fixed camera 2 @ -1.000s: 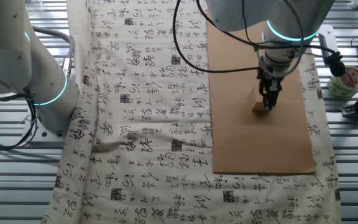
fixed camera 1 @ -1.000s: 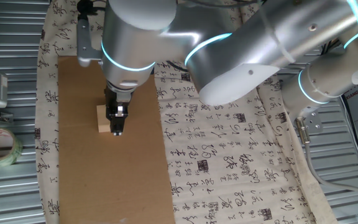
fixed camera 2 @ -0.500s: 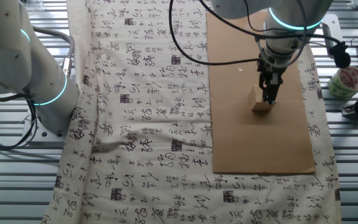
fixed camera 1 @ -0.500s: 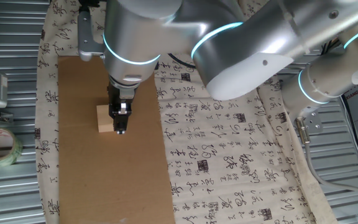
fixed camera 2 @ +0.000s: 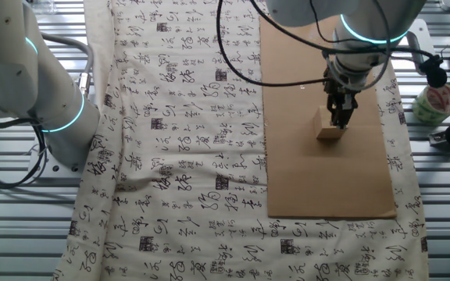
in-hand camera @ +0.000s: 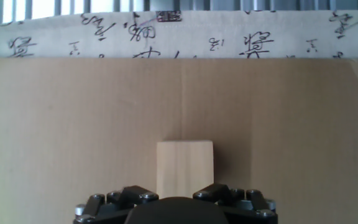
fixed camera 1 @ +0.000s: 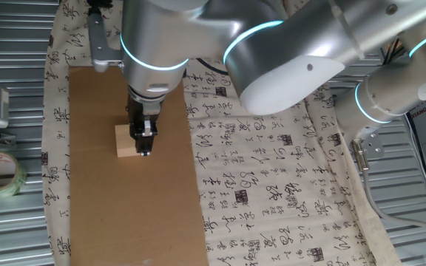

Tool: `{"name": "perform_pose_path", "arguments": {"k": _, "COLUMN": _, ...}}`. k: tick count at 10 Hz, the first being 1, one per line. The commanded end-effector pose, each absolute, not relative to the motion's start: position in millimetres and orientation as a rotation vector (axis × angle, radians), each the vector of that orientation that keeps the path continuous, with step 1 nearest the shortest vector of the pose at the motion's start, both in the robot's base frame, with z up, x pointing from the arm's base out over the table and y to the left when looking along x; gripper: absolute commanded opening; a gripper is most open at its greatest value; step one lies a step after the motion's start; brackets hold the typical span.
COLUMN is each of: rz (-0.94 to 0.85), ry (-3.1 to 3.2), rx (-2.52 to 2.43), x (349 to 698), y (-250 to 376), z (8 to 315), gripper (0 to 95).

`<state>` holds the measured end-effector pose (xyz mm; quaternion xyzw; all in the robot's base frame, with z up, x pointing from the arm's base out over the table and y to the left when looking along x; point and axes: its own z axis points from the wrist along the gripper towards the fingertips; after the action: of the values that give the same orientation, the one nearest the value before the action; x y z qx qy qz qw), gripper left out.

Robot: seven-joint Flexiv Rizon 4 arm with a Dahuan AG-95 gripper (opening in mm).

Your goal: Grab the block and place it at the designated location

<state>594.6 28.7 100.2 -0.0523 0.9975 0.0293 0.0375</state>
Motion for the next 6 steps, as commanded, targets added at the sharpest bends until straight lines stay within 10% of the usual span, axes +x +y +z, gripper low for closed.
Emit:
{"name": "perform_pose_path", "arguments": {"k": 1, "rz": 0.231, "ry": 3.073, "rx": -0.193, "x": 592.2, "y": 30.9, "z": 104.2, "gripper": 76.0}}
{"name": "perform_pose_path", "arguments": {"k": 6, "rz": 0.663, "ry": 2.999, "rx": -0.175, "x": 591.3, "y": 30.9, "z": 104.2, "gripper": 76.0}}
